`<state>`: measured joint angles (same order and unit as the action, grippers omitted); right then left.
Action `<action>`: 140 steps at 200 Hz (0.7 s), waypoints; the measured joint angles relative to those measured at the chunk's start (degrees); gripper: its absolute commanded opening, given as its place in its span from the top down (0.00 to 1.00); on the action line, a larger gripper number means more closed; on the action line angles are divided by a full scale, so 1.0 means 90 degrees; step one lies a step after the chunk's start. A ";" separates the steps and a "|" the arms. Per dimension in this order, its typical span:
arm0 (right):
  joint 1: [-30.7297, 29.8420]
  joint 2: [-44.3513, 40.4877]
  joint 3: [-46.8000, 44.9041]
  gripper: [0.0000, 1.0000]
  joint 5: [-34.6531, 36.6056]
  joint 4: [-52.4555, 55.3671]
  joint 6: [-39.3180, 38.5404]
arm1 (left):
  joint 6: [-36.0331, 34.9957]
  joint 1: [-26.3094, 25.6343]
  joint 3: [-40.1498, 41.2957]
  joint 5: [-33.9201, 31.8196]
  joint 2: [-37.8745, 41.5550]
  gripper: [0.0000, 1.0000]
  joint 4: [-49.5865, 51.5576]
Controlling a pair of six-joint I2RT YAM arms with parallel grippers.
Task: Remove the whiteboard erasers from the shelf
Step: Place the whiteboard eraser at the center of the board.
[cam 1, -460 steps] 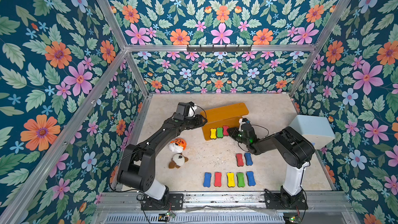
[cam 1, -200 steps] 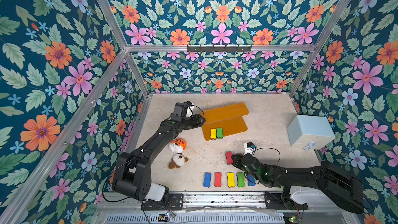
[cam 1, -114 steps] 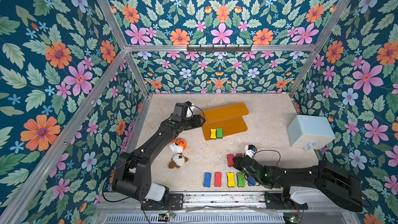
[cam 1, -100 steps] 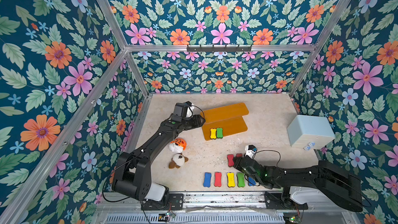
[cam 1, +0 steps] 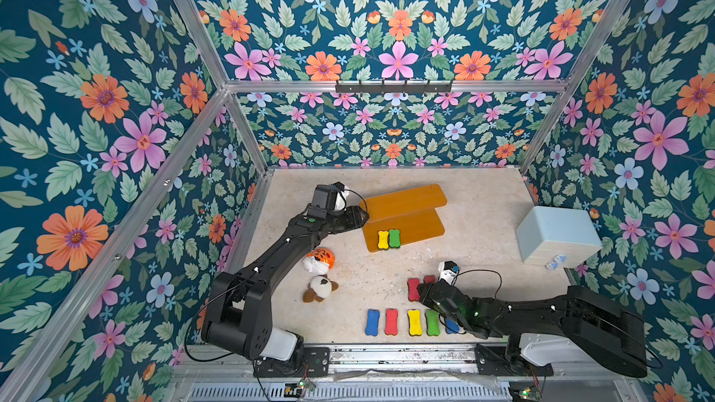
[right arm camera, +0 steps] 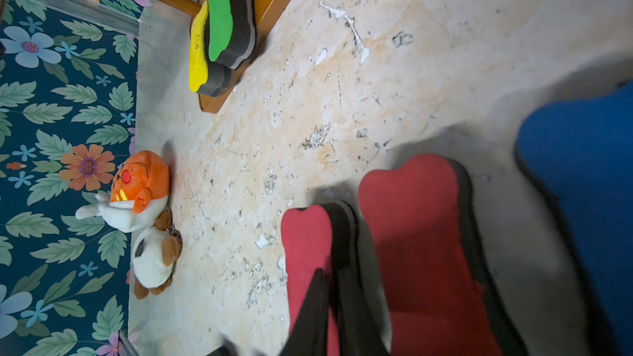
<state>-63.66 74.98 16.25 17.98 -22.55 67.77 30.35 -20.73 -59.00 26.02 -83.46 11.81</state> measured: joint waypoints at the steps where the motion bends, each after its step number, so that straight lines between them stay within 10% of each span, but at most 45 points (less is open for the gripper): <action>1: 0.0000 -0.0005 0.0005 0.81 -0.0002 0.0007 -0.0002 | 0.0000 0.0000 0.0000 0.0000 0.0000 0.41 -0.0002; 140: 0.0379 -0.0335 0.0440 0.73 0.0000 0.0199 -0.0508 | 0.0090 0.0000 -0.0041 0.0002 -0.0165 0.48 -0.0070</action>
<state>-60.25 71.96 20.21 17.98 -20.75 63.20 31.16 -20.73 -59.37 26.04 -84.95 11.18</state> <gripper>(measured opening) 0.275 0.535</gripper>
